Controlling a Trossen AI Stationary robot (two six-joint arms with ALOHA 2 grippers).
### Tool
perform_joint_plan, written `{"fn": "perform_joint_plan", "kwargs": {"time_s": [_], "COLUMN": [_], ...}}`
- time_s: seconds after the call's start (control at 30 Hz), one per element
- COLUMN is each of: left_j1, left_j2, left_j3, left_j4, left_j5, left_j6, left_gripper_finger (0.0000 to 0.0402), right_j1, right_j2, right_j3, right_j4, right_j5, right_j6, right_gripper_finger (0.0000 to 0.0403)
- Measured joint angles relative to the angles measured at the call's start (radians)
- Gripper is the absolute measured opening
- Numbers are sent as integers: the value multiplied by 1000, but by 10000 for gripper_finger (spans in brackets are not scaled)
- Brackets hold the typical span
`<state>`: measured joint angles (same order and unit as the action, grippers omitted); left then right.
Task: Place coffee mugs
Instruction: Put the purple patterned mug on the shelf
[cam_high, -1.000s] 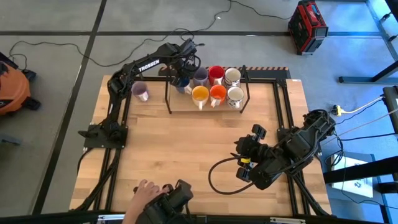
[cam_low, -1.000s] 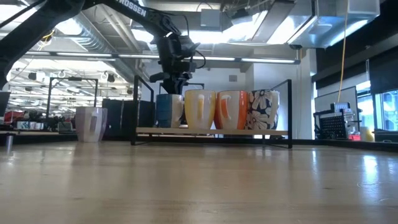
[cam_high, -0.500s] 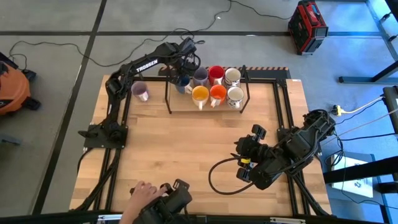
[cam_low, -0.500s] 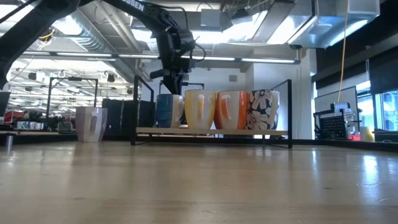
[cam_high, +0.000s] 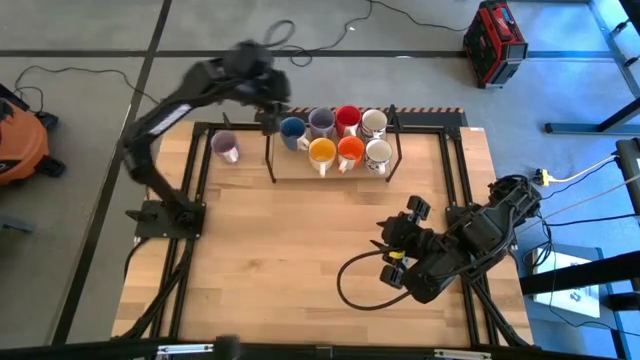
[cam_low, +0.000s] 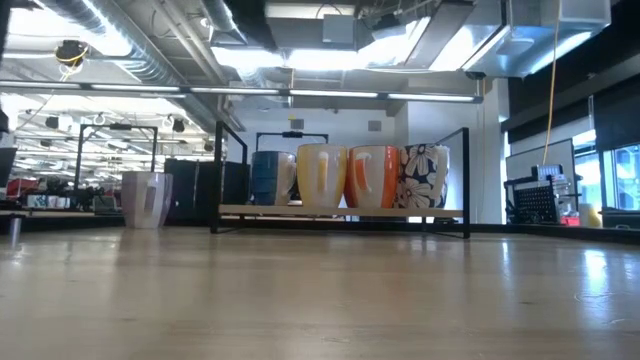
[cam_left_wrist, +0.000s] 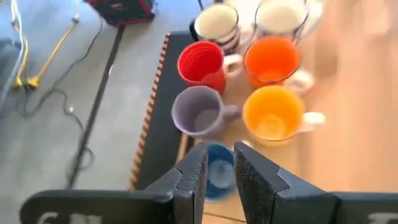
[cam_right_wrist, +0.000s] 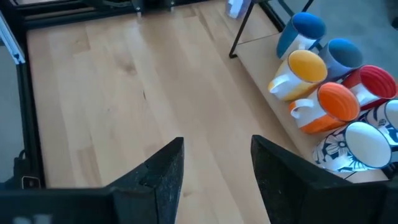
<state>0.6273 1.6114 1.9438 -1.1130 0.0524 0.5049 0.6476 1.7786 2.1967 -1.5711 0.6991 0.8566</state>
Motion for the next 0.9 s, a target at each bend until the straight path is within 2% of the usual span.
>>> {"fn": "perform_joint_plan", "kwargs": {"time_s": [0.2, 0.3, 0.5, 0.6, 0.73, 0.9], "left_j1": [17, 52, 132, 174, 218, 259], "left_j2": [-169, -219, -265, -271, -270, -270], "left_j3": [0, -16, -214, -342, -495, -624], "left_j4": [-165, -271, -356, -353, -295, -170], "left_j5": [-5, -21, -53, -52, -53, -50], "left_j6": [-285, -373, -452, -459, -448, -460], "left_gripper_finger": [75, 88, 144, 164, 167, 166], "right_j1": [-1, -1, 0, 0, 19, 59], "right_j2": [1, 1, -3, -23, -71, -187], "right_j3": [0, 0, -42, -119, -265, -510], "right_j4": [0, 0, 2, 1, 10, 143], "right_j5": [-3, 16, 25, 19, 15, 15], "right_j6": [0, -5, -25, 30, 149, 273], "right_gripper_finger": [175, 175, 175, 175, 175, 175]}}
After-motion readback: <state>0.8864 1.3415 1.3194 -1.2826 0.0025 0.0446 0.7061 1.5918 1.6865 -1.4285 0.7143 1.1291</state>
